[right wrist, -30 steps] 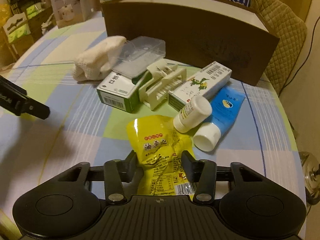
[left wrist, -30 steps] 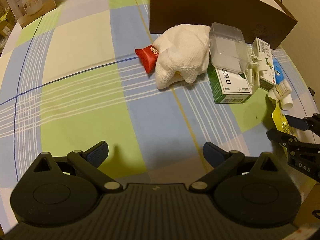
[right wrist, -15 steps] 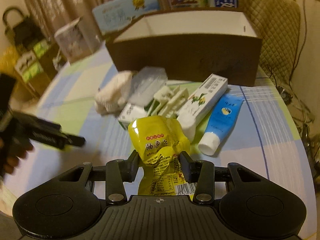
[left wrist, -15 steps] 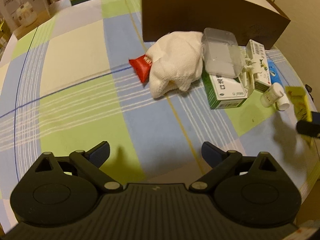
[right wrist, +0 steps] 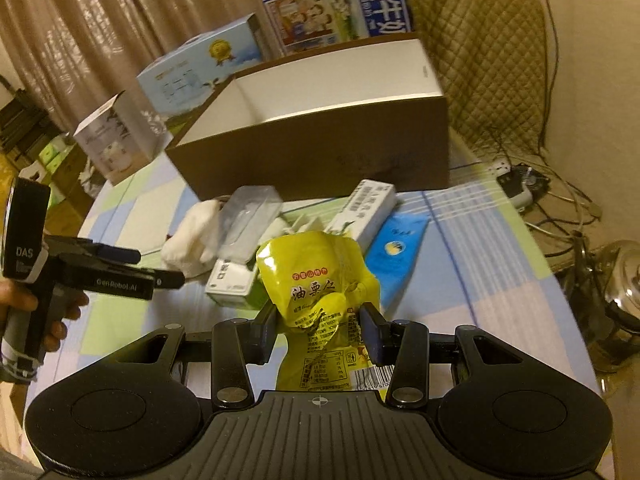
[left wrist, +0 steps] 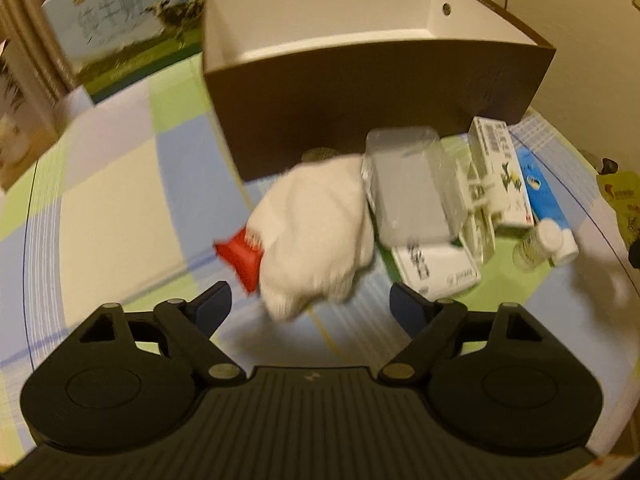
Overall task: Organize objects
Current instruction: 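Grasp the white cloth with the left gripper while the right gripper lifts the yellow pouch, then carry the cloth and pouch into the box and open both grippers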
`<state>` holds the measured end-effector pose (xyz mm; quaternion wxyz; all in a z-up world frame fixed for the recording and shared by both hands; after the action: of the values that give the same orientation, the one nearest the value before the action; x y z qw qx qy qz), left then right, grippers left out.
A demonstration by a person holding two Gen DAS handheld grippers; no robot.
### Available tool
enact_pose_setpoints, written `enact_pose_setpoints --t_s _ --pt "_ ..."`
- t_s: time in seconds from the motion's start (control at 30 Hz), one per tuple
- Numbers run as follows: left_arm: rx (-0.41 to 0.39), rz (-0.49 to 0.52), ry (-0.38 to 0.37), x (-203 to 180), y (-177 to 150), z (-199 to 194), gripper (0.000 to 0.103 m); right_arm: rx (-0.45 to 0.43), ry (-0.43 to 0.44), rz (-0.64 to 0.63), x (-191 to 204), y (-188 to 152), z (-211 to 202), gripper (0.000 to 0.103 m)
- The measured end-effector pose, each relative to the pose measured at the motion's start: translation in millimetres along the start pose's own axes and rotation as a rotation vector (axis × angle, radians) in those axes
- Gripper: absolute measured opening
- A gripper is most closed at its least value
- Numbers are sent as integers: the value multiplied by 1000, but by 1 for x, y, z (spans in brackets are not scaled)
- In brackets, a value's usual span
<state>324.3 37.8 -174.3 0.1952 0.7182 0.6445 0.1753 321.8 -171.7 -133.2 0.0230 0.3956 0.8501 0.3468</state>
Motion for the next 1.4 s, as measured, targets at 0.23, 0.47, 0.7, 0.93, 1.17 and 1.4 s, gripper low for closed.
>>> enact_pose_setpoints --t_s 0.23,0.47,0.7,0.93,1.17,1.4 --pt "-45 61 11 -6 18 13 69 -5 -42 24 -18 1 -2 40" --pt "-45 74 -2 -6 22 22 42 1 -71 39 -32 0 -2 40" --pt "-79 90 -17 -6 24 15 24 -3 -79 37 -38 2 -3 41" --pt "-139 37 -30 -1 32 -14 5 -13 -70 16 -39 9 -4 41" --pt "-219 -45 -60 11 44 -56 4 -45 -43 -17 -34 23 -10 41" --pt "-279 -92 -46 21 63 -88 4 -86 -3 -81 -22 49 -12 41"
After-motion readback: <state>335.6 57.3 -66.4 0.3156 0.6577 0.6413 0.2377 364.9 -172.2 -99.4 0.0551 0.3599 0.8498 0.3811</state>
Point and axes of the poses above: each gripper's, at about its wrist camera, not at the fingertips, and z roughly the way its jaws point, x to its left, y to its top, the point moved 8 cm from there along z, roughly the way its jaws point, and after that the axes turned 4 degrees about -y, right-handed, at the moved point
